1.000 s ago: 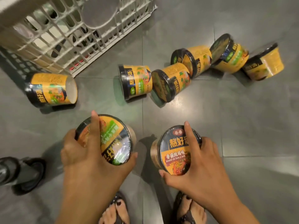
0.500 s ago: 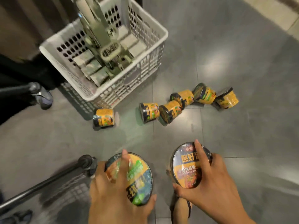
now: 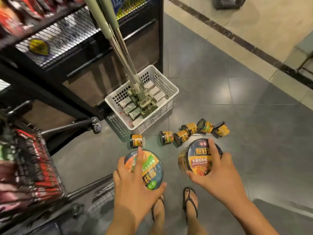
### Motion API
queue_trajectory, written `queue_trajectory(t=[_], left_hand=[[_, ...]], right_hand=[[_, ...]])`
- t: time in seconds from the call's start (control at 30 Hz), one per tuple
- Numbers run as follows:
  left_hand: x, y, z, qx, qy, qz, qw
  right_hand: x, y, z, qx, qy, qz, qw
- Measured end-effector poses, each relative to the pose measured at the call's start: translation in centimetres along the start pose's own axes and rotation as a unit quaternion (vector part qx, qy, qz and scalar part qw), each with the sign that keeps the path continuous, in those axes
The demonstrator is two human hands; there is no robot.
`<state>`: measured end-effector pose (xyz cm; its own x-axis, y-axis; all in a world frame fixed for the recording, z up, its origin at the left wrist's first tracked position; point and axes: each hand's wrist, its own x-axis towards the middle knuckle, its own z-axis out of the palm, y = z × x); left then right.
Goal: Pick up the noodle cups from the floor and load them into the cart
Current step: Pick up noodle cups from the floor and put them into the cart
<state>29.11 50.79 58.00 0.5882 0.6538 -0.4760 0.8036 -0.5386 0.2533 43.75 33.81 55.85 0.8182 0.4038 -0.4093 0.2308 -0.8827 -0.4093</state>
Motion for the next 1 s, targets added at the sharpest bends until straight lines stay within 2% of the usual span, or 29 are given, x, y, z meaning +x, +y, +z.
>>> queue_trajectory(t=[0.13, 0.3, 0.53, 0.73, 1.0], left_hand=[[-5.7, 0.0, -2.2, -0.004, 0.031, -0.013, 0.999], [-11.8, 0.5, -1.5, -0.022, 0.048, -0.099, 0.994], [-18.6, 1.7, 1.9, -0.085, 0.098, -0.220, 0.967], [-24.4, 0.2, 2.9, -0.153, 0.158, -0.315, 0.923], [-32.9, -6.5, 3.4, -0.254, 0.244, -0.430, 0.831]], right_hand=[[-4.3, 0.1, -2.9, 0.004, -0.041, -0.024, 0.999], [-8.1, 2.0, -4.9, -0.016, -0.128, -0.074, 0.989], [-8.4, 2.2, -7.4, -0.095, -0.175, -0.193, 0.961], [-9.3, -2.4, -7.3, -0.160, -0.196, -0.329, 0.910], [-17.2, -11.4, -2.4, -0.208, -0.281, -0.476, 0.807]])
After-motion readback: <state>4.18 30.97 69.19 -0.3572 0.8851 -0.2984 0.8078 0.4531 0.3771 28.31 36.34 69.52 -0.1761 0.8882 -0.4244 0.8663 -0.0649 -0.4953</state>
